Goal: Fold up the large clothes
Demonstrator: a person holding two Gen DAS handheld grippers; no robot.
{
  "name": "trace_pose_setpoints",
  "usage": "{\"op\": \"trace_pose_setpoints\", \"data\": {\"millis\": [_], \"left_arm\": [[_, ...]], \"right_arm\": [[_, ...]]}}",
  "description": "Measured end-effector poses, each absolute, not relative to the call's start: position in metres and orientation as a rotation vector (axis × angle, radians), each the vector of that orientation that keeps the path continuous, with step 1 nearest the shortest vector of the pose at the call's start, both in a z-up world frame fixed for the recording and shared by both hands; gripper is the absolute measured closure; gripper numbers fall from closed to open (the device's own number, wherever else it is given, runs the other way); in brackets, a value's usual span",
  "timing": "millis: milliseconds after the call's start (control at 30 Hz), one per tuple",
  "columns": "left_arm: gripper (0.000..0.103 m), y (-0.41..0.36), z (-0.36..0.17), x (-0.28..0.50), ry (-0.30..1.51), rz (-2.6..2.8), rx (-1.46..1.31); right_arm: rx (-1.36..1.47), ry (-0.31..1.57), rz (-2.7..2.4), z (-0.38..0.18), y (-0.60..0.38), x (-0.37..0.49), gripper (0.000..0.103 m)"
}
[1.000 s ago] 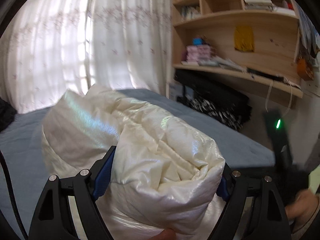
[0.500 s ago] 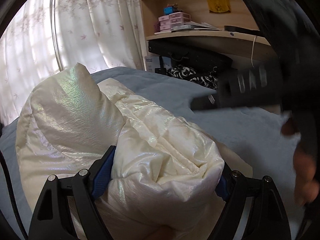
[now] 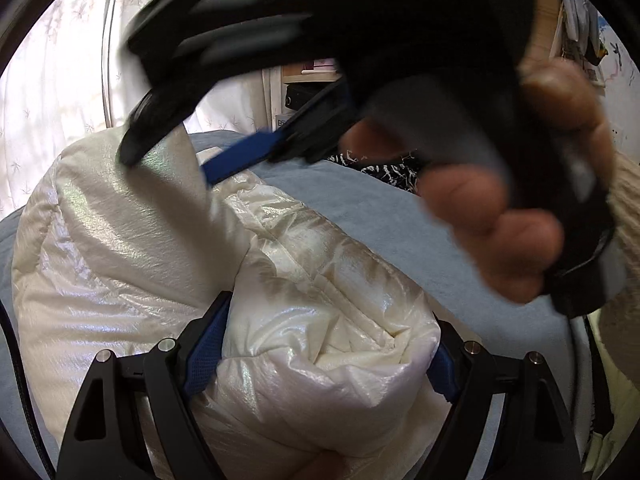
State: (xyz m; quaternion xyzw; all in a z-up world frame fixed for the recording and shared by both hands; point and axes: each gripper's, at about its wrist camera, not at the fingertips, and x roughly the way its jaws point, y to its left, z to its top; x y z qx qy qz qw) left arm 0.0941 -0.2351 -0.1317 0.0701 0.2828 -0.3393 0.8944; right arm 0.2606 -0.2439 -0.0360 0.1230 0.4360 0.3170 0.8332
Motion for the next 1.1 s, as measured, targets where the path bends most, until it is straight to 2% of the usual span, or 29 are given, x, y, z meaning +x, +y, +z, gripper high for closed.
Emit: {"op": "trace_pose_setpoints", "data": {"millis": [100, 167, 267, 367, 500, 600, 933, 1100], "left_arm": [[0.021, -0.221, -0.128, 0.086, 0.599, -0.712, 0.143], [0.021, -0.21, -0.121, 0.078, 0.612, -0.736, 0.138], [0.021, -0.187, -0.105, 0.07, 0.654, -0.775, 0.105], [0.021, -0.145, -0.083, 0.08, 0.653, -0.706, 0.007], [0.02, -0.097, -0.069, 0.122, 0.675, -0.435, -0.081], [0.021, -0.089, -0.077, 0.16, 0.746, -0.314, -0.111], [0.02, -0.153, -0.112, 0.177, 0.83, -0.306, 0.047], [0.013, -0.175, -0.124, 0.164, 0.823, -0.293, 0.128]], "right_arm": [[0.186, 0.927, 0.631, -0.048, -0.23, 0.266, 0.051], [0.195, 0.931, 0.615, -0.053, -0.232, 0.267, 0.072], [0.171, 0.889, 0.582, -0.051, -0.238, 0.259, 0.084], [0.14, 0.85, 0.511, -0.042, -0.25, 0.243, 0.088], [0.16, 0.813, 0.423, -0.039, -0.281, 0.226, 0.089], [0.217, 0.825, 0.352, -0.052, -0.302, 0.223, 0.089], [0.463, 0.808, 0.233, -0.127, -0.345, 0.219, 0.086], [0.525, 0.756, 0.229, -0.152, -0.35, 0.204, 0.085]]}}
